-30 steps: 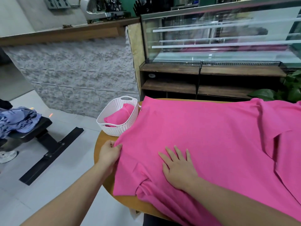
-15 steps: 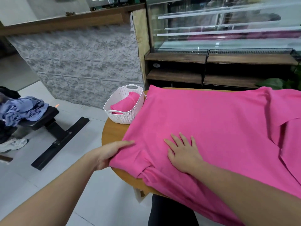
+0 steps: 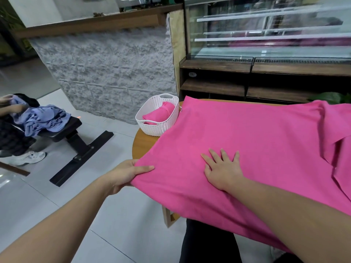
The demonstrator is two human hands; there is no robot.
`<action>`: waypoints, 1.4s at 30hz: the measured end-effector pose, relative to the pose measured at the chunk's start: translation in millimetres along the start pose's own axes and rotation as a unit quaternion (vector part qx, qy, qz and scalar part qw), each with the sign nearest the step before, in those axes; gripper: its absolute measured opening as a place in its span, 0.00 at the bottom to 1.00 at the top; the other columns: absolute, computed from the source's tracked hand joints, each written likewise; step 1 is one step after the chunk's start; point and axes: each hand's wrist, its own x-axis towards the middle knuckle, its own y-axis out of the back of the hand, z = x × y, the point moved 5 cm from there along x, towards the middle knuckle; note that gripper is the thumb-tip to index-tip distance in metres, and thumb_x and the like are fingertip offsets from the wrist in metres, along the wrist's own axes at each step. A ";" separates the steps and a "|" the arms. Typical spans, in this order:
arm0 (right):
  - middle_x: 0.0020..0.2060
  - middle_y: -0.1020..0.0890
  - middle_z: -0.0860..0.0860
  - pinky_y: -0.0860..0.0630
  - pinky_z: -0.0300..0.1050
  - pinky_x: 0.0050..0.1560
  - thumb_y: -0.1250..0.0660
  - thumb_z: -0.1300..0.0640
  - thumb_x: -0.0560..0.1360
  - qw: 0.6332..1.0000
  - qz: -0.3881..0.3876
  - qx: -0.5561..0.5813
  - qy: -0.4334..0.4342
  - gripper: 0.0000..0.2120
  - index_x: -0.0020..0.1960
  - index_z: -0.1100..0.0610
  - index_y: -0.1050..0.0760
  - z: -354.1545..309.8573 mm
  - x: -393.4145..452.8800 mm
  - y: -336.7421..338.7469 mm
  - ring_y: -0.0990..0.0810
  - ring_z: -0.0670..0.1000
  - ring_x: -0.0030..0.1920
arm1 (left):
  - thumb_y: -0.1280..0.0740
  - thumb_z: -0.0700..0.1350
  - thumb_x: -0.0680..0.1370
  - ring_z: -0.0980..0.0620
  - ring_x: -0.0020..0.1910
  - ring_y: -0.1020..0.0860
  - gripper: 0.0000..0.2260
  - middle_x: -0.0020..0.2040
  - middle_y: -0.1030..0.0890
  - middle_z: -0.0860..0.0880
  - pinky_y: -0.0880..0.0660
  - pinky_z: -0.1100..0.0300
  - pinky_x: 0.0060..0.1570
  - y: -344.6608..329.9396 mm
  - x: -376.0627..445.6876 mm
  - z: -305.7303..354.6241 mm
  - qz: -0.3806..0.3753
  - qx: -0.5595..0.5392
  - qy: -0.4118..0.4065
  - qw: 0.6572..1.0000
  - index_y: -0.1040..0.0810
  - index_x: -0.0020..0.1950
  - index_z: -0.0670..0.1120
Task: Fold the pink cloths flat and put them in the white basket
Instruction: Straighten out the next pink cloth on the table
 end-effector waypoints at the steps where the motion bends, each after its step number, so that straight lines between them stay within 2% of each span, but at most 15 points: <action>1: 0.80 0.55 0.45 0.61 0.75 0.71 0.61 0.44 0.81 1.000 -0.003 -0.004 -0.003 0.26 0.79 0.39 0.59 -0.8 -0.7 0.3 0.56 0.57 0.80 | 0.22 0.54 0.70 0.50 0.43 0.18 0.19 0.50 0.14 0.45 0.20 0.55 0.46 4.9 0.2 -2.2 0.026 0.016 -0.006 1.000 0.17 0.56 0.46; 4: 0.80 0.56 0.45 0.59 0.75 0.72 0.61 0.44 0.82 1.000 -0.012 0.001 -0.010 0.26 0.79 0.39 0.60 -1.5 -3.2 -0.3 0.57 0.57 0.80 | 0.26 0.56 0.74 0.51 0.32 0.25 0.13 0.36 0.21 0.47 0.28 0.61 0.30 19.4 1.5 -10.2 0.116 0.104 -0.010 0.988 0.22 0.42 0.47; 7: 0.80 0.58 0.45 0.58 0.74 0.72 0.61 0.44 0.82 0.999 -0.023 0.019 -0.017 0.26 0.79 0.39 0.61 -0.5 -4.4 -1.9 0.59 0.57 0.80 | 0.31 0.57 0.77 0.50 0.28 0.33 0.15 0.31 0.31 0.47 0.36 0.63 0.25 20.1 2.7 -23.3 0.123 0.186 0.017 0.975 0.28 0.39 0.48; 10: 0.80 0.59 0.45 0.57 0.74 0.72 0.62 0.44 0.82 0.999 -0.029 0.025 -0.019 0.26 0.79 0.38 0.62 -0.9 -4.2 -1.8 0.60 0.57 0.79 | 0.33 0.55 0.78 0.49 0.27 0.35 0.16 0.31 0.33 0.46 0.38 0.62 0.26 20.5 3.0 -27.5 0.127 0.244 0.021 0.961 0.29 0.37 0.47; 14: 0.80 0.59 0.44 0.57 0.74 0.72 0.62 0.44 0.82 0.999 -0.028 0.025 -0.022 0.26 0.79 0.38 0.61 -0.8 -5.2 -2.2 0.60 0.56 0.80 | 0.31 0.60 0.76 0.52 0.26 0.40 0.20 0.30 0.37 0.49 0.42 0.61 0.28 16.8 -3.9 -31.9 0.032 0.165 0.085 0.982 0.33 0.36 0.48; 16: 0.80 0.59 0.44 0.57 0.74 0.72 0.61 0.44 0.82 0.999 -0.028 0.028 -0.023 0.26 0.79 0.38 0.61 -1.0 -5.3 -2.3 0.60 0.56 0.80 | 0.28 0.62 0.72 0.52 0.29 0.41 0.20 0.31 0.36 0.50 0.43 0.61 0.31 18.7 -10.6 -37.8 -0.026 0.144 0.107 0.983 0.29 0.36 0.48; 18: 0.80 0.59 0.44 0.57 0.74 0.72 0.61 0.44 0.82 0.999 -0.027 0.029 -0.022 0.26 0.79 0.38 0.62 -1.5 -5.6 -2.2 0.60 0.56 0.79 | 0.25 0.61 0.69 0.54 0.32 0.38 0.18 0.35 0.30 0.51 0.39 0.62 0.35 22.2 -15.4 -43.8 -0.068 0.148 0.106 0.981 0.20 0.41 0.47; 21: 0.80 0.58 0.44 0.58 0.74 0.72 0.61 0.44 0.82 0.999 -0.026 0.031 -0.022 0.26 0.79 0.38 0.61 -1.3 -5.7 -2.4 0.60 0.56 0.79 | 0.27 0.62 0.67 0.53 0.34 0.37 0.16 0.33 0.29 0.54 0.39 0.60 0.38 35.7 -14.8 -48.7 -0.031 0.151 0.077 0.985 0.19 0.39 0.49; 24: 0.80 0.58 0.44 0.58 0.74 0.72 0.61 0.44 0.81 0.999 -0.028 0.031 -0.025 0.26 0.79 0.37 0.61 -1.1 -5.5 -3.4 0.60 0.56 0.79 | 0.28 0.60 0.73 0.53 0.30 0.39 0.21 0.28 0.34 0.52 0.42 0.59 0.34 43.0 -10.6 -53.3 0.005 0.177 0.054 0.983 0.32 0.29 0.51; 26: 0.80 0.58 0.43 0.58 0.74 0.72 0.61 0.44 0.81 0.999 -0.029 0.029 -0.027 0.26 0.79 0.37 0.61 -1.1 -4.9 -3.5 0.60 0.56 0.79 | 0.28 0.59 0.75 0.53 0.28 0.39 0.25 0.27 0.35 0.51 0.43 0.60 0.31 43.3 -8.3 -55.4 0.025 0.203 0.047 0.978 0.37 0.26 0.51; 29: 0.80 0.59 0.43 0.57 0.74 0.73 0.61 0.44 0.81 0.999 -0.030 0.027 -0.026 0.26 0.79 0.37 0.61 -1.5 -4.0 -3.4 0.60 0.56 0.79 | 0.26 0.57 0.73 0.54 0.28 0.36 0.25 0.26 0.33 0.50 0.39 0.60 0.33 47.0 -5.3 -56.8 0.069 0.230 0.028 0.970 0.36 0.26 0.50; 33: 0.80 0.59 0.44 0.58 0.74 0.72 0.62 0.44 0.82 0.999 -0.033 0.026 -0.026 0.26 0.79 0.38 0.62 -0.7 -4.3 -2.8 0.60 0.56 0.79 | 0.26 0.55 0.74 0.54 0.31 0.32 0.20 0.29 0.26 0.52 0.35 0.60 0.35 44.9 -5.1 -54.3 0.077 0.236 0.016 0.968 0.30 0.30 0.48; 38: 0.80 0.59 0.44 0.59 0.74 0.72 0.61 0.44 0.82 0.998 -0.044 0.035 -0.021 0.26 0.79 0.38 0.61 -2.0 -3.7 -4.9 0.61 0.57 0.79 | 0.32 0.54 0.78 0.53 0.30 0.33 0.18 0.30 0.31 0.53 0.36 0.60 0.32 34.0 -4.7 -26.1 0.151 0.306 -0.041 0.939 0.33 0.34 0.47; 40: 0.80 0.58 0.44 0.59 0.75 0.72 0.58 0.44 0.82 0.997 -0.054 0.054 -0.017 0.26 0.79 0.38 0.60 -2.7 -1.4 -3.5 0.60 0.56 0.79 | 0.33 0.52 0.79 0.55 0.29 0.33 0.18 0.28 0.31 0.55 0.34 0.59 0.32 18.8 -4.2 -7.7 0.151 0.343 -0.075 0.924 0.34 0.33 0.48; 42: 0.80 0.53 0.43 0.54 0.74 0.72 0.51 0.44 0.81 0.994 -0.045 0.097 -0.003 0.28 0.80 0.39 0.56 -0.1 0.9 4.0 0.54 0.55 0.80 | 0.34 0.50 0.79 0.55 0.29 0.32 0.17 0.28 0.30 0.55 0.33 0.58 0.35 -1.2 -1.0 12.7 0.140 0.355 -0.108 0.918 0.33 0.33 0.48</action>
